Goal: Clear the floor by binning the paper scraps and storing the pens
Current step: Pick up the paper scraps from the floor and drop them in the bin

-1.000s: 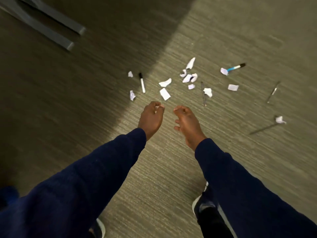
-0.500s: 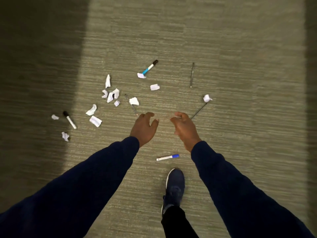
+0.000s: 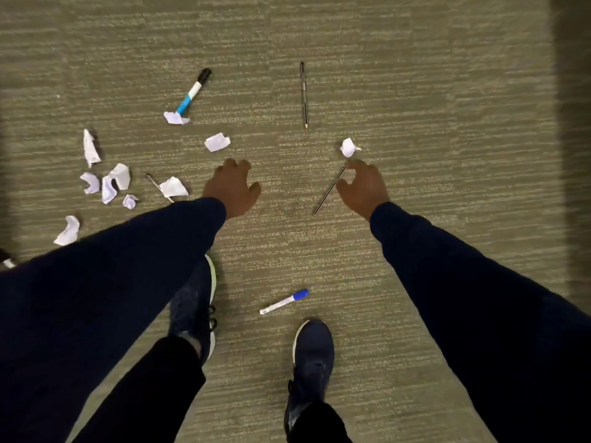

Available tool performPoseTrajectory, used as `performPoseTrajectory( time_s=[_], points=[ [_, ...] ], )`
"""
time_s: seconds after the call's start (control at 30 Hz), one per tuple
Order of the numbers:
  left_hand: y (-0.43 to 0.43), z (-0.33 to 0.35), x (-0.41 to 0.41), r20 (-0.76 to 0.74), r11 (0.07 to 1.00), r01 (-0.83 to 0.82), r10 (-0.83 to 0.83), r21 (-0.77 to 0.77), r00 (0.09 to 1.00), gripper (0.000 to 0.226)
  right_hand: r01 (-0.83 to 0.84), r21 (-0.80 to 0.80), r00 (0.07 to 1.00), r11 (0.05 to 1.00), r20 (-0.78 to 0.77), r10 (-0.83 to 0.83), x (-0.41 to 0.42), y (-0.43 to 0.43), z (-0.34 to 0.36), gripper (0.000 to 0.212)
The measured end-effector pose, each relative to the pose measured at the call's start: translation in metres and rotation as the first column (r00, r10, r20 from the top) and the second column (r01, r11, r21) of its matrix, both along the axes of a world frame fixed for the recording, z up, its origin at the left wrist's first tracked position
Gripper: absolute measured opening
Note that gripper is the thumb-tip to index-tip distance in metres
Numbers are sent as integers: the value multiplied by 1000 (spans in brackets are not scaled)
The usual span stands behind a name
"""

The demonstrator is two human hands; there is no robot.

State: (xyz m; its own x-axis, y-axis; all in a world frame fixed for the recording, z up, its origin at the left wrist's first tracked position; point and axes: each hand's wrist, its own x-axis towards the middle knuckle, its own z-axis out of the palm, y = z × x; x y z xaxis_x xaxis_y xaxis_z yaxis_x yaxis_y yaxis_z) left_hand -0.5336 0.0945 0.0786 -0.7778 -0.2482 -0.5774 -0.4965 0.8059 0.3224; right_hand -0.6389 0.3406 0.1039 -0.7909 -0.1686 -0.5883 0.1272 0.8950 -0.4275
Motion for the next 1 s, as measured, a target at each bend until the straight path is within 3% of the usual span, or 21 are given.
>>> performPoseTrajectory(
  time_s=[0.23,0.37,0.43,0.57,0.63,0.8,0.9,1.0],
  points=[
    [-53,-73,-43,63,944,218,-209,-248,976,71,-250,338,950,907,-93,297,-62,-33,-82,67],
    [-65,-99,-60,172,944,245,-210,-220,962,85,-315,417,940,853,17,340,-75,-42,-112,75],
    [-68,-109,-62,185,939,272,-235,-212,954,85,-310,416,942,855,9,337,-73,-44,-125,68],
    [-70,-121,-57,32,909,288,-293,-302,956,57,-267,388,907,882,-209,366,-66,-44,-137,34],
    [-71,-124,-52,-44,908,276,-305,-315,951,46,-285,371,885,884,-253,391,-66,-46,-139,27],
    [-78,-118,-33,-160,951,202,-242,-233,957,38,-257,207,908,944,-283,309,-53,-75,-131,26],
    [-84,-103,-7,-147,971,144,-174,-192,974,42,-182,55,958,982,-215,190,-31,-112,-119,20],
    [-94,-86,31,-99,978,23,-45,-208,994,38,-199,-58,971,978,-145,189,0,-153,-106,18]
  ],
)
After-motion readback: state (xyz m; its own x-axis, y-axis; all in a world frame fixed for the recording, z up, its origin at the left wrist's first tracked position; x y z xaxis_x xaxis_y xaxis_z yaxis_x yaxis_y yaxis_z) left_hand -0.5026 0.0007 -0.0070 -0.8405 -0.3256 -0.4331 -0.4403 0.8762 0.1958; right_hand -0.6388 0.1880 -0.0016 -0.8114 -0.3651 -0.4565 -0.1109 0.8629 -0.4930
